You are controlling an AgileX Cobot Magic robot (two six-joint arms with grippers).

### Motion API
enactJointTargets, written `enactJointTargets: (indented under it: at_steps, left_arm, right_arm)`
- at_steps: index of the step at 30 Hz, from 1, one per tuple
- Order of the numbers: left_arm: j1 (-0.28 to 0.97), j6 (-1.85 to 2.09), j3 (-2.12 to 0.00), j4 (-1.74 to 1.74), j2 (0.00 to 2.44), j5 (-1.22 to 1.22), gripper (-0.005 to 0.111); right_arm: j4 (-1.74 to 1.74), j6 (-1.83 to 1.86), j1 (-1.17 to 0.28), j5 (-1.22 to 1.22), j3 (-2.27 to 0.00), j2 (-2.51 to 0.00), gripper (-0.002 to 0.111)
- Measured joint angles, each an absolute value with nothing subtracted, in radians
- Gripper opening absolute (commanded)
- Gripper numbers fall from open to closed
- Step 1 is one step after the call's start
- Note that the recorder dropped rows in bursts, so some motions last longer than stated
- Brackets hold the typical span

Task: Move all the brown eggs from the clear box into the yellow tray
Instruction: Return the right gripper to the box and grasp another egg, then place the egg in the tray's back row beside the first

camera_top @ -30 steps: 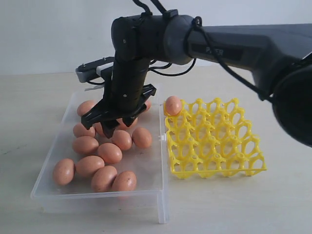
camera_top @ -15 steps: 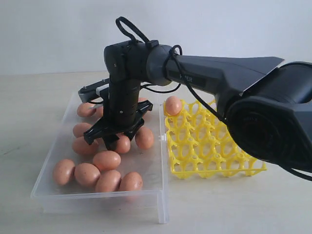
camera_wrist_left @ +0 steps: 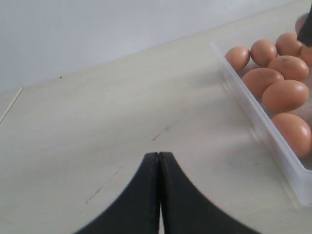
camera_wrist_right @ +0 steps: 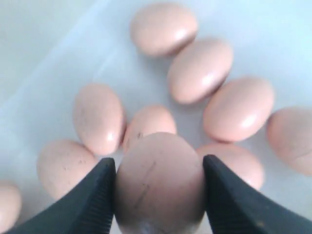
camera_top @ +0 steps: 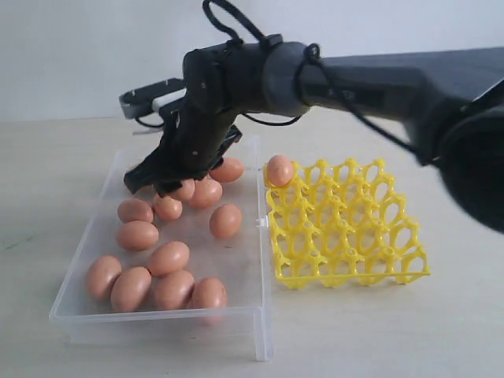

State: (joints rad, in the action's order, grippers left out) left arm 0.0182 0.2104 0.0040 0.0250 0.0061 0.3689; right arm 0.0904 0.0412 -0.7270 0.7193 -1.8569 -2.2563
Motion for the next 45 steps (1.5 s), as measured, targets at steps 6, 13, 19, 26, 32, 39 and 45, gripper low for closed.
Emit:
enactJointTargets:
  at_steps: [6,13,19,26,32,39,45]
  left_arm:
    - [0.018,0.210,0.004,0.025,0.006,0.369,0.000]
    - [0.018,0.210,0.004,0.025,0.006,0.369,0.000]
    - [0.018,0.210,0.004,0.025,0.006,0.369,0.000]
    - [0.018,0.210,0.004,0.025,0.006,0.369,0.000]
    - [0.018,0.210,0.004,0.025,0.006,0.369,0.000]
    - [0.018,0.210,0.004,0.025,0.006,0.369,0.000]
    - [0.018,0.210,0.004,0.025,0.006,0.369,0.000]
  right_arm:
    - [0.054,0.043,-0.575,-0.167,-1.122,-1.848,0.000]
    - [-0.155,-0.047,-0.327,-0.508,-0.874,-1.858,0.000]
    - [-0.280,-0.174,-0.294,-0.579,-0.919,-2.033,0.000]
    - [-0.314,-0.178,-0.294,-0.598,-0.962,-2.089,0.011]
    - [-0.370,-0.178,-0.294,-0.609,-0.979,-2.094,0.034]
    - [-0.375,-0.178,-0.294,-0.607,-0.979,-2.094,0.063]
    - [-0.373,-0.178,-0.294,-0.592,-0.979,-2.094,0.067]
